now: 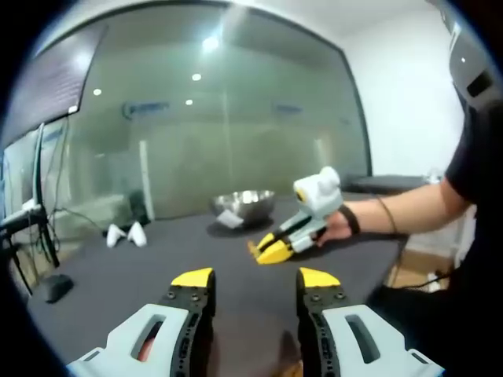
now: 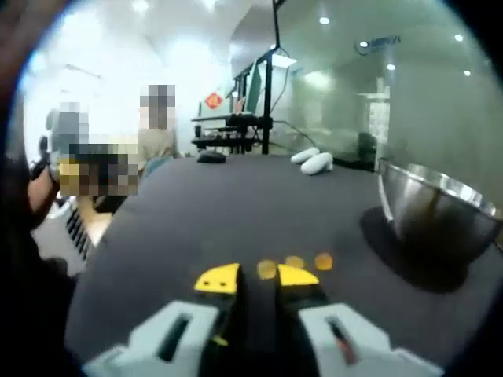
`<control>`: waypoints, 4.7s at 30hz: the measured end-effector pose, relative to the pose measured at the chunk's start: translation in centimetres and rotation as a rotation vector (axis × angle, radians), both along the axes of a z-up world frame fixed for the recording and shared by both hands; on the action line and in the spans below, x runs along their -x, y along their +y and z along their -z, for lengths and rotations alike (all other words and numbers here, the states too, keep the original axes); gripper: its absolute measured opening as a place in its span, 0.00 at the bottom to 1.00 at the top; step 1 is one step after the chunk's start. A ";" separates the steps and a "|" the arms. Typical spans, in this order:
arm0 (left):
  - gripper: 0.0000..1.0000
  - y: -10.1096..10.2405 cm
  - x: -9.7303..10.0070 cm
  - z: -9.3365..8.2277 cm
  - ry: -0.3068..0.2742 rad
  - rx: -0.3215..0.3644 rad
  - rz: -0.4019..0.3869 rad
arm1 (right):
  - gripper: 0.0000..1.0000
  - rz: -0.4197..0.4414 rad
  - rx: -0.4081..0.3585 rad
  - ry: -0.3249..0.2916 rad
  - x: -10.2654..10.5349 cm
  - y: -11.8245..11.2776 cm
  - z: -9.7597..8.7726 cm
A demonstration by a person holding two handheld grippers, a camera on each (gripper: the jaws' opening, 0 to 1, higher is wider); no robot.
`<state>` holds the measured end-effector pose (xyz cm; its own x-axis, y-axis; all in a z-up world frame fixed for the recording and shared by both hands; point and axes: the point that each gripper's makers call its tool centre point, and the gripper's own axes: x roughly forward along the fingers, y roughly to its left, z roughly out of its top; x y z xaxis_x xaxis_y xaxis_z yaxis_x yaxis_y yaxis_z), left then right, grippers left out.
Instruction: Pick up the QQ candy scattered on the table and place it into the stainless steel bowl on the table
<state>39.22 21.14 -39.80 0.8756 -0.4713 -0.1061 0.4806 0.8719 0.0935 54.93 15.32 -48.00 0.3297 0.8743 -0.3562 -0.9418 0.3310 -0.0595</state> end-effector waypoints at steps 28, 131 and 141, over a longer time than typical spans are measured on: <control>0.42 -0.4 -0.4 -0.3 0.011 -0.034 0.018 | 0.10 -0.008 -0.063 -0.011 1.0 0.5 -1.9; 0.42 -1.4 -0.7 -0.3 0.009 -0.032 0.021 | 0.21 0.044 -0.145 -0.057 1.2 -6.3 -3.5; 0.42 -0.9 -0.6 -0.3 0.005 -0.025 0.011 | 0.21 0.013 -0.073 -0.026 0.2 -4.0 -1.9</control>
